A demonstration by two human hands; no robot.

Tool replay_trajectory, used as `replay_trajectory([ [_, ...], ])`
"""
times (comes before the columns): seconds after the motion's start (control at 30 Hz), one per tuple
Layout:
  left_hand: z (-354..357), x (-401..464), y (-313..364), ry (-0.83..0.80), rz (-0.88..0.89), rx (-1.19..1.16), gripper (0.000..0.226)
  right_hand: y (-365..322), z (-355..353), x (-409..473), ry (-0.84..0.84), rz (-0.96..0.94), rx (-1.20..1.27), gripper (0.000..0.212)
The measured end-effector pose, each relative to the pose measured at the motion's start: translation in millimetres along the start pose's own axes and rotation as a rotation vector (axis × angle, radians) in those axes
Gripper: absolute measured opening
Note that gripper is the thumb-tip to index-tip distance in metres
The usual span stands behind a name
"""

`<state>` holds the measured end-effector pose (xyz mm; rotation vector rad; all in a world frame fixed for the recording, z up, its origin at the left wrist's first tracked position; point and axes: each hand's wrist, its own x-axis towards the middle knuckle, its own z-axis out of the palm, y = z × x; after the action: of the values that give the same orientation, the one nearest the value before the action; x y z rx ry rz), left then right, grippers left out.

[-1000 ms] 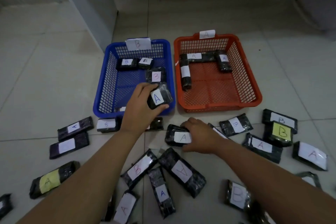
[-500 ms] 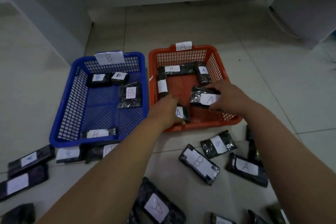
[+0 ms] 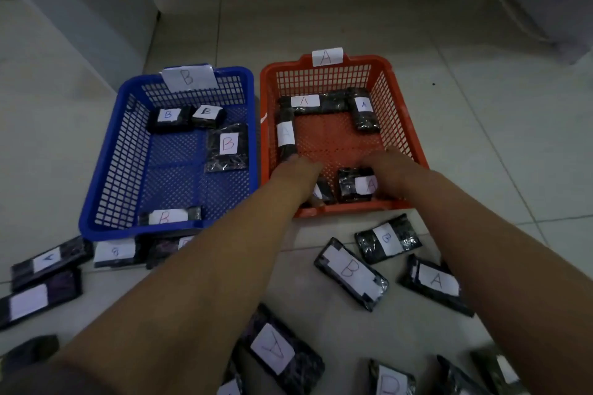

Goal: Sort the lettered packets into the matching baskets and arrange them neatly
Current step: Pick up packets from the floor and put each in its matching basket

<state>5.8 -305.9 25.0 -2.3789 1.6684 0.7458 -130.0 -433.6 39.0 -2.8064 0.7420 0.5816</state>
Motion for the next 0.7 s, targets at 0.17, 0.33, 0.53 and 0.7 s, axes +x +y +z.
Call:
replay_trajectory([
  [0.17, -26.6, -28.1, -0.5, 0.175, 0.054, -0.078, 0.056, -5.9, -12.4, -16.5, 0.221, -0.004, 0.208, 0.061],
  [0.33, 3.5, -101.4, 35.7, 0.720, 0.465, -0.287, 0.016, -27.1, 4.1, -98.7, 0.849, 0.164, 0.761, 0.025],
  [0.53, 100.6, -95.1, 68.0, 0.192, 0.431, -0.186, 0.070, -13.8, 71.6, -151.8, 0.813, 0.466, 0.874, 0.019],
  [0.7, 110.3, -97.6, 56.3, 0.180, 0.305, 0.010, 0.077, -7.8, 110.7, -153.2, 0.539, 0.400, 0.672, 0.025],
])
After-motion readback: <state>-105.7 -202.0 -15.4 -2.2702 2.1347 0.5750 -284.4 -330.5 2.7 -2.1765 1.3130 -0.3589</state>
